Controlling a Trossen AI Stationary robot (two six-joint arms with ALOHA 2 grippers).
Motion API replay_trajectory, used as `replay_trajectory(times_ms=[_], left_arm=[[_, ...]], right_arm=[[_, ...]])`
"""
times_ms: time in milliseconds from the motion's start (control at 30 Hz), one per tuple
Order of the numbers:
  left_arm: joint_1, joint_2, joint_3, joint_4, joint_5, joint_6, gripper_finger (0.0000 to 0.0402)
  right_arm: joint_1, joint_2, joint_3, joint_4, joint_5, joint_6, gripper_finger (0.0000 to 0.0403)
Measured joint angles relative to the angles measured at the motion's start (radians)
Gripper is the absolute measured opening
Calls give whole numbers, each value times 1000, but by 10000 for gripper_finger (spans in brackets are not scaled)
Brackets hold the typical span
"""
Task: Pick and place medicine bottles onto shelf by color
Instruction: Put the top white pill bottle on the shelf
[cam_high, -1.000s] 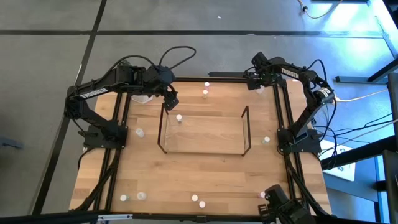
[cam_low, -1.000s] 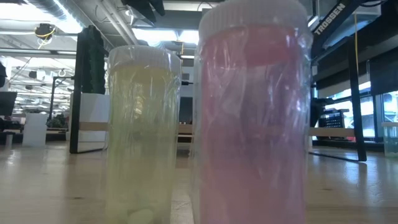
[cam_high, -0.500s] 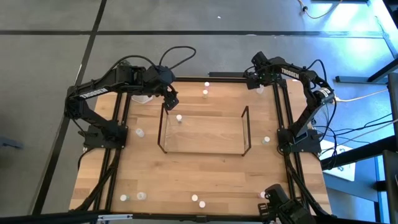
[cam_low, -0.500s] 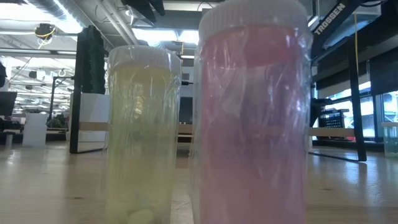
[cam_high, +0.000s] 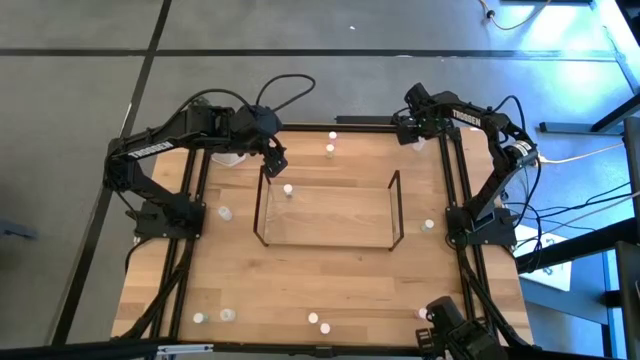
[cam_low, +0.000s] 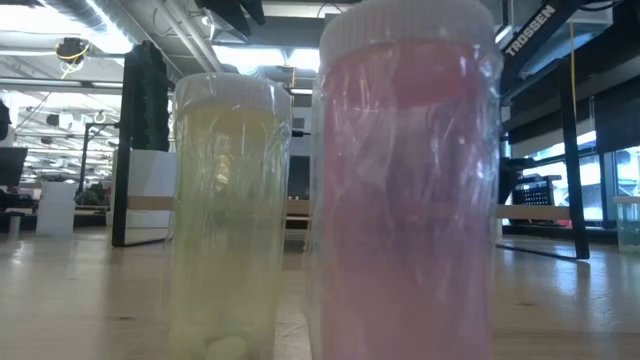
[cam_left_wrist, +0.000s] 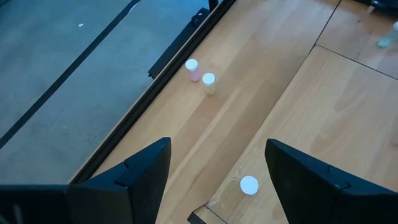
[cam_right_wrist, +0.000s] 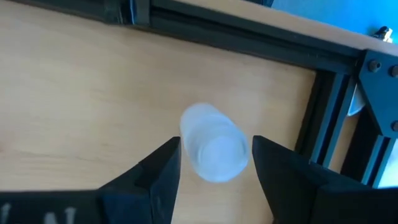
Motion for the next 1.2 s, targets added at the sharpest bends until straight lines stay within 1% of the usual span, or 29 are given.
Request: replay_trajectory(times_ms=[367,867,967,1200], left_arm=[[-28,0,0,0,0,0,255],[-29,0,0,0,0,0,255],[-29,0,0,0,0,0,255],[-29,0,0,0,0,0,255]], right_arm=[[0,0,0,5,0,3,200],[0,0,-1,6,-3,2,200],[0,0,-1,7,-29,0,200],[0,1,-1,7,-19,1,200]])
